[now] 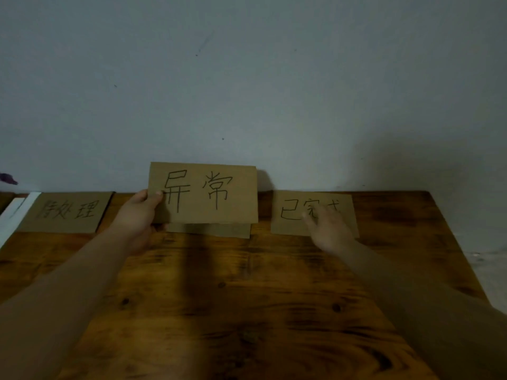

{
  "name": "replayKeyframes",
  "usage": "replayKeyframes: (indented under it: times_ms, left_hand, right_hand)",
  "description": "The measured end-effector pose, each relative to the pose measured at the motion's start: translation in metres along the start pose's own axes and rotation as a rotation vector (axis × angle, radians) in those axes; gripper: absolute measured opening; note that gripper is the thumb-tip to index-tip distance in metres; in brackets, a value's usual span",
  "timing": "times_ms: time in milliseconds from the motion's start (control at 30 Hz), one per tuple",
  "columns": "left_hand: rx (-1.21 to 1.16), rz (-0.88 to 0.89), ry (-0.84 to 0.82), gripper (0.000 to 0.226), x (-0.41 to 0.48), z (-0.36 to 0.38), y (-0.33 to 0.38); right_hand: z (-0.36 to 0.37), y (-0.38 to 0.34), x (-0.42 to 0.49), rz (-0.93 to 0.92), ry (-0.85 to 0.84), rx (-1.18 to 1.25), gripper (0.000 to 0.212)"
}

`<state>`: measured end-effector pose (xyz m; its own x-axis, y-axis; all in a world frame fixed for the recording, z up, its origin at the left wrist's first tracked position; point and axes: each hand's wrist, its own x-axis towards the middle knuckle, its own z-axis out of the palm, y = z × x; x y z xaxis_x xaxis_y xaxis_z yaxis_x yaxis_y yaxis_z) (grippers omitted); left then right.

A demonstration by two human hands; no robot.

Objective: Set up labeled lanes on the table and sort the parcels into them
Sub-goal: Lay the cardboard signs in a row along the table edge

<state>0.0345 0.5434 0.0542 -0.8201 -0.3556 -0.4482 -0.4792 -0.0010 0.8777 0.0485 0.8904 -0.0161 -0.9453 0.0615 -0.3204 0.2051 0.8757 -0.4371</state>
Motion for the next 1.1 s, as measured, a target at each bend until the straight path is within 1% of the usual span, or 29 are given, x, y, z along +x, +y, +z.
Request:
replayKeyframes:
  times_ms: [67, 100, 167, 233, 300, 400, 500, 600, 633, 767, 867, 933, 1100]
  left_hand:
    - [-0.004, 0.003, -0.046, 0.019, -0.007, 0.006, 0.002]
    - [-0.006, 0.006, -0.069, 0.018, -0.012, 0.01, 0.004]
    - [-0.004, 0.022, -0.12, 0.017, -0.022, 0.016, 0.008]
    - [0.006, 0.037, -0.183, 0.017, -0.031, 0.021, 0.013]
    - [0.027, 0.029, -0.263, 0.016, -0.039, 0.023, 0.017]
    - [0.071, 0.01, -0.416, 0.017, -0.047, 0.025, 0.023]
    - [0.193, 0.046, -0.505, 0.016, -0.054, 0.028, 0.024]
    - [0.299, 0.108, -0.547, 0.01, -0.06, 0.037, 0.023]
    - [0.321, 0.123, -0.555, 0.01, -0.063, 0.042, 0.024]
    - [0.404, 0.187, -0.551, 0.024, -0.07, 0.073, 0.022]
    - [0.599, 0.319, -0.533, 0.024, -0.072, 0.103, 0.017]
    - [0.737, 0.374, -0.509, 0.032, -0.07, 0.122, 0.009]
    - [0.955, 0.32, -0.424, 0.047, -0.065, 0.159, -0.019]
  right_hand:
    - [-0.005, -0.033, -0.01, 0.029, -0.077, 0.432, 0.064]
    - [-0.008, -0.048, -0.014, 0.027, -0.11, 0.588, 0.065]
    - [-0.011, -0.069, -0.022, 0.012, -0.127, 0.779, 0.071]
    - [-0.014, -0.084, -0.032, -0.015, -0.084, 0.865, 0.07]
    - [-0.02, -0.094, -0.047, -0.02, 0.041, 0.886, 0.062]
    - [-0.029, -0.096, -0.067, 0.029, 0.208, 0.807, 0.066]
    - [-0.038, -0.09, -0.087, 0.094, 0.296, 0.669, 0.067]
    - [-0.044, -0.071, -0.099, 0.2, 0.336, 0.66, 0.074]
    - [-0.047, -0.062, -0.103, 0.232, 0.351, 0.68, 0.074]
    - [-0.067, -0.013, -0.113, 0.283, 0.399, 0.669, 0.071]
    - [-0.087, 0.034, -0.111, 0.294, 0.41, 0.664, 0.071]
    - [-0.098, 0.069, -0.104, 0.306, 0.396, 0.641, 0.074]
    - [-0.122, 0.149, -0.079, 0.342, 0.345, 0.523, 0.069]
